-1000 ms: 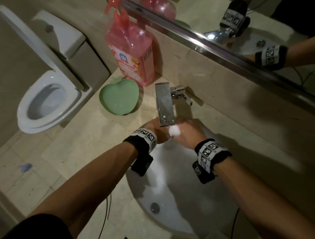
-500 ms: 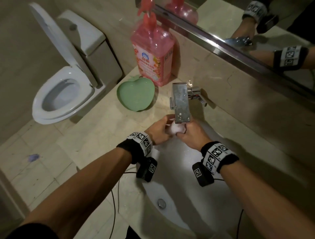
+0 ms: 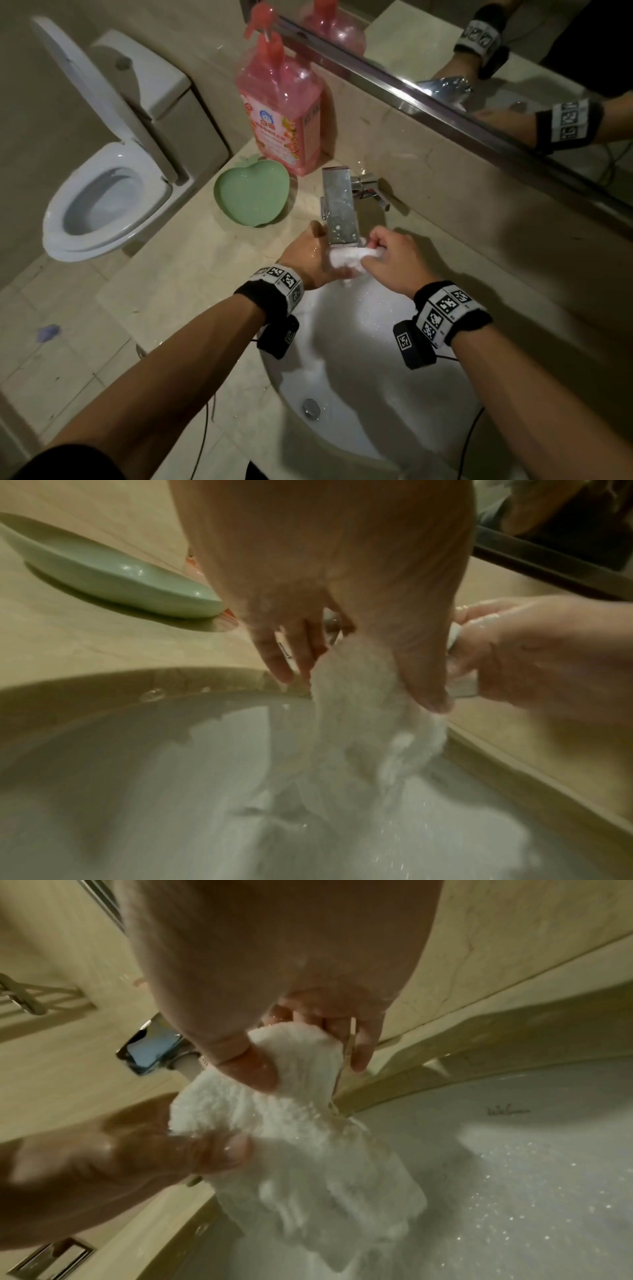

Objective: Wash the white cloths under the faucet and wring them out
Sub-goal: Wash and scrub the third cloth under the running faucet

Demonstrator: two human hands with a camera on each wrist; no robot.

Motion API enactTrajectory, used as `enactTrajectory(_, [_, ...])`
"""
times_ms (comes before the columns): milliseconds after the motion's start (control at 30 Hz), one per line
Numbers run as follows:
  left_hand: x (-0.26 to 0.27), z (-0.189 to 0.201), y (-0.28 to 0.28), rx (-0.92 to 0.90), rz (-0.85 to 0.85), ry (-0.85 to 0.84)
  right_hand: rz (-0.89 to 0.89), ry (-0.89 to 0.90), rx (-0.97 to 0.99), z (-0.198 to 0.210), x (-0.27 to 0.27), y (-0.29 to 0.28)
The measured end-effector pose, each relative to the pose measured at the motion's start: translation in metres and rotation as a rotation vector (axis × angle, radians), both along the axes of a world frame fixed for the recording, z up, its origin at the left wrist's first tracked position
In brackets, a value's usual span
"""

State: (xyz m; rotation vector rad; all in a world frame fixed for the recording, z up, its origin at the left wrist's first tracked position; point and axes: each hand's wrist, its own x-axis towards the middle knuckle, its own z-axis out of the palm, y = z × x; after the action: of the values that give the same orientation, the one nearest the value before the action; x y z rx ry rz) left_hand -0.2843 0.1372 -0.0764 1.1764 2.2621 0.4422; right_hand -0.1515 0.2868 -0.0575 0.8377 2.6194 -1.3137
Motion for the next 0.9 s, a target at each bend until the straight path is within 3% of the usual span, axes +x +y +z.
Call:
enactTrajectory(133, [-0.006,0.003,0.010,0.169,-0.025,-0.467,-0.124,0.036,-0.089,0.002,0.010,0.012])
enactTrajectory(233, [-0.009,-0.001,0.014,0.257,0.048,-0.606,-0.256,0.048,-0.139,-0.003,0.015,0.020])
enactTrajectory(400, [-0.011,-0.010,0.013,0.213,0.157,-0.437,-0.333,0.014,-0.378,-0.021,0.018,0.016])
enactTrajectory(500, [-0.014,-0.002,0.008,0.342,0.223,-0.561,-0.284,-0.046,-0.529,-0.031,0.017,0.010])
enactTrajectory(600, [-0.022,0.003,-0.001,0.366,0.248,-0.538,-0.131,-0.053,-0.446,-0.040,0.010,-0.003])
enactTrajectory(767, [-0.042,0.005,-0.035,0.166,0.282,-0.553,-0.126,-0.067,-0.315,-0.039,-0.004,-0.016])
enactTrajectory(900, [-0.047,0.006,-0.052,0.101,0.171,-0.374,-0.084,-0.047,-0.230,-0.033,-0.015,-0.021])
